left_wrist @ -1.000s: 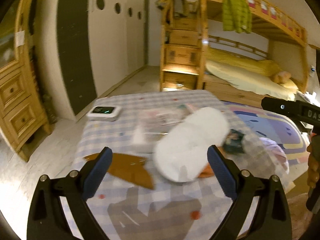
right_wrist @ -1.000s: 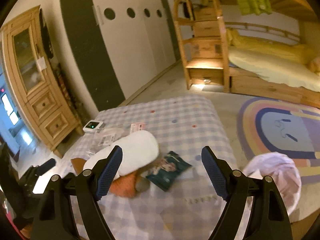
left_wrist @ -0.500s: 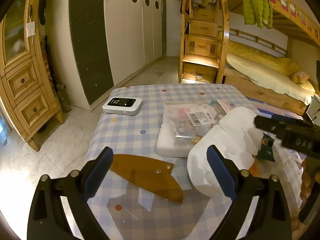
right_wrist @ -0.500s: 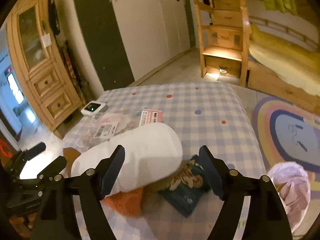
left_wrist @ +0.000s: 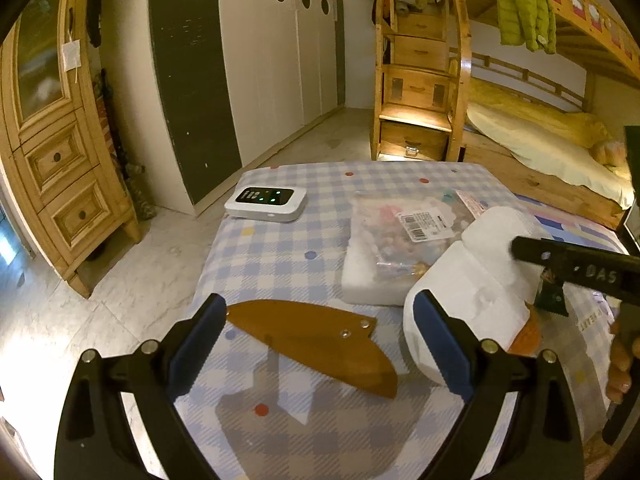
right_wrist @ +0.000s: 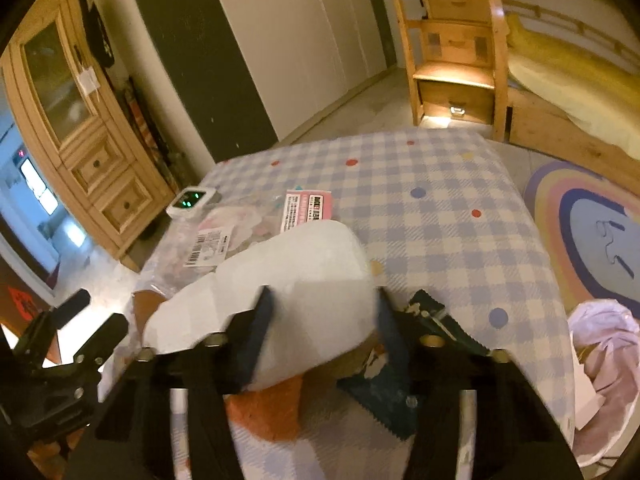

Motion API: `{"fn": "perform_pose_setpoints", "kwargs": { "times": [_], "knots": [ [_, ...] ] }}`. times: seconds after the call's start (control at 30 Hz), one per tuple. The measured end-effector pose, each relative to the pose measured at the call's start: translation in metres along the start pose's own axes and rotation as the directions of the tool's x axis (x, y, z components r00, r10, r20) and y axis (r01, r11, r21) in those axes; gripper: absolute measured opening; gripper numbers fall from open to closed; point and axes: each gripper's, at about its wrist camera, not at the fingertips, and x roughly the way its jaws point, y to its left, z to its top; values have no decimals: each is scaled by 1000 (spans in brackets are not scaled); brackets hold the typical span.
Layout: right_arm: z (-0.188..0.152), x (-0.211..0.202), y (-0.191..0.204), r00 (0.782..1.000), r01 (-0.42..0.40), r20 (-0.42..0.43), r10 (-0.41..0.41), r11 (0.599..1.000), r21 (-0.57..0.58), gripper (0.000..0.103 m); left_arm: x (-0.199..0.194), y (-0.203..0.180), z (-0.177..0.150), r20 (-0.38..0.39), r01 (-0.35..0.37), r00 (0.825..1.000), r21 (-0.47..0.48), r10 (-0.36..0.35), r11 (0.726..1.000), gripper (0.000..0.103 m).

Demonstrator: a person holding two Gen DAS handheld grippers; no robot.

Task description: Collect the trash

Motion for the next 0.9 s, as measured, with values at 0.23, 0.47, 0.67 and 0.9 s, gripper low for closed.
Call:
{"fn": "perform_pose_setpoints", "kwargs": {
  "times": [0.23, 0.47, 0.67, 0.9],
  "knots": [
    [6, -34, -14, 987, -19, 162, 6, 997, 79, 1, -6, 7, -2, 6, 8, 1000, -29, -7, 1000, 92],
    [24, -50, -16, 958, 16, 285, -45, 994, 105, 1, -4, 6, -1, 3, 7, 1000, -16, -7, 1000, 92],
    [20, -29, 8, 991, -11, 130, 20, 997, -72, 1, -6, 7, 2, 9, 0, 1000, -14, 0, 1000, 92],
    [3, -32, 15, 997, -19, 77, 30, 990, -136, 44, -8, -1, 4, 16, 15, 1000, -11, -15, 1000, 92]
  ]
}}
